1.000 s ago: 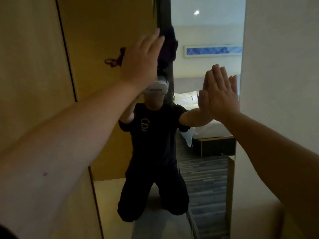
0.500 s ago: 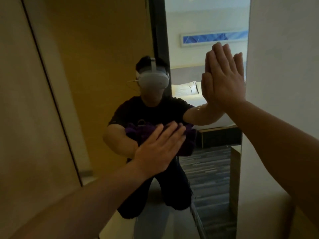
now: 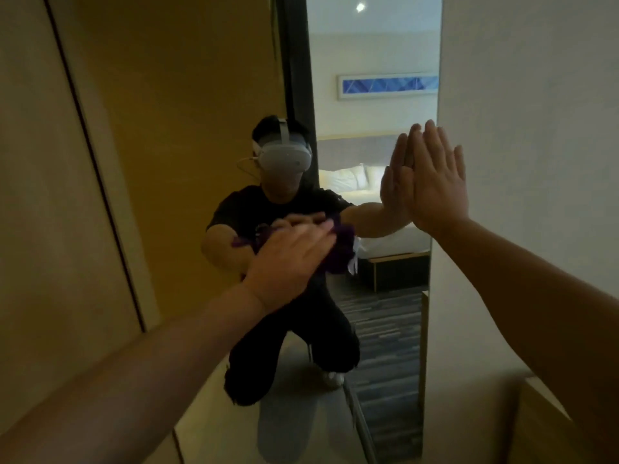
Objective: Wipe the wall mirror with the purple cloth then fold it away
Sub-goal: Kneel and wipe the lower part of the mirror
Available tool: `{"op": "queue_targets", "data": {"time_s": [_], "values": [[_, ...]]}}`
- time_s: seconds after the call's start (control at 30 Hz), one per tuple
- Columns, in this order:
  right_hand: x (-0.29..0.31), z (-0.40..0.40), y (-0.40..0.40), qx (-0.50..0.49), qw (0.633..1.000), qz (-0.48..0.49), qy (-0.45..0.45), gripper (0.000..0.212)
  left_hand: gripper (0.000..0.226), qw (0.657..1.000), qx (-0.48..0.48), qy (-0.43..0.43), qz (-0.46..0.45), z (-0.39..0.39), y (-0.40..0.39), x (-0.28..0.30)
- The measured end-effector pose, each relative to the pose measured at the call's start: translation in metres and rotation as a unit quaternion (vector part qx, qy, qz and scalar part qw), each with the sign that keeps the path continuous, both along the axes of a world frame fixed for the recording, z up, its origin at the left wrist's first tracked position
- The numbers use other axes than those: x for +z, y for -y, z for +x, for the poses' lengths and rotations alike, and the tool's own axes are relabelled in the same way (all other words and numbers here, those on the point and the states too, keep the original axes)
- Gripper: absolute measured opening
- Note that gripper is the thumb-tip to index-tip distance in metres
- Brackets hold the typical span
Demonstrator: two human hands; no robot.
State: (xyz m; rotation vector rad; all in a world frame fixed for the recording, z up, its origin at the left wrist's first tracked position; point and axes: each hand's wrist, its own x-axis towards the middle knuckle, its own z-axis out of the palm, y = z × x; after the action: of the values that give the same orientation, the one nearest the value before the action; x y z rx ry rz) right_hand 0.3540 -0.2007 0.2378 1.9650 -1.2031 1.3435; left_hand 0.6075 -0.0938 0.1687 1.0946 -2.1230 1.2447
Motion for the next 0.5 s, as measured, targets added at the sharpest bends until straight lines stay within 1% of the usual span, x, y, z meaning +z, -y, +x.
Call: {"op": "queue_targets", "data": {"time_s": [0.1, 0.17, 0.23, 0.3, 0.33, 0.4, 0.47, 0.5], "values": [[-0.010, -0.019, 0.014, -0.022, 0.998, 0.016, -0.051, 0.070, 0.044, 0.993, 0.015, -0.078, -0.090, -0.023, 0.004, 0.075], [-0.017, -0.028, 0.023, -0.016, 0.997, 0.008, -0.070, 0.068, 0.047, 0.982, 0.057, -0.104, -0.146, -0.047, 0.017, 0.126], [-0.020, -0.029, 0.033, -0.009, 0.997, -0.005, -0.076, 0.064, 0.049, 0.973, 0.104, -0.130, -0.158, -0.068, 0.033, 0.170], [-0.023, -0.027, 0.044, 0.005, 0.998, -0.014, -0.068, 0.063, 0.052, 0.968, 0.145, -0.137, -0.154, -0.081, 0.051, 0.194], [-0.025, -0.026, 0.049, 0.018, 0.998, -0.017, -0.062, 0.063, 0.054, 0.966, 0.165, -0.127, -0.154, -0.085, 0.059, 0.195], [-0.026, -0.026, 0.058, 0.052, 0.997, -0.034, -0.052, 0.063, 0.058, 0.969, 0.178, -0.070, -0.155, -0.088, 0.067, 0.176], [-0.029, -0.027, 0.065, 0.076, 0.994, -0.067, -0.041, 0.063, 0.055, 0.982, 0.139, 0.012, -0.128, -0.084, 0.071, 0.126], [-0.029, -0.027, 0.067, 0.085, 0.992, -0.082, -0.039, 0.062, 0.051, 0.986, 0.113, 0.049, -0.109, -0.080, 0.068, 0.090]]}}
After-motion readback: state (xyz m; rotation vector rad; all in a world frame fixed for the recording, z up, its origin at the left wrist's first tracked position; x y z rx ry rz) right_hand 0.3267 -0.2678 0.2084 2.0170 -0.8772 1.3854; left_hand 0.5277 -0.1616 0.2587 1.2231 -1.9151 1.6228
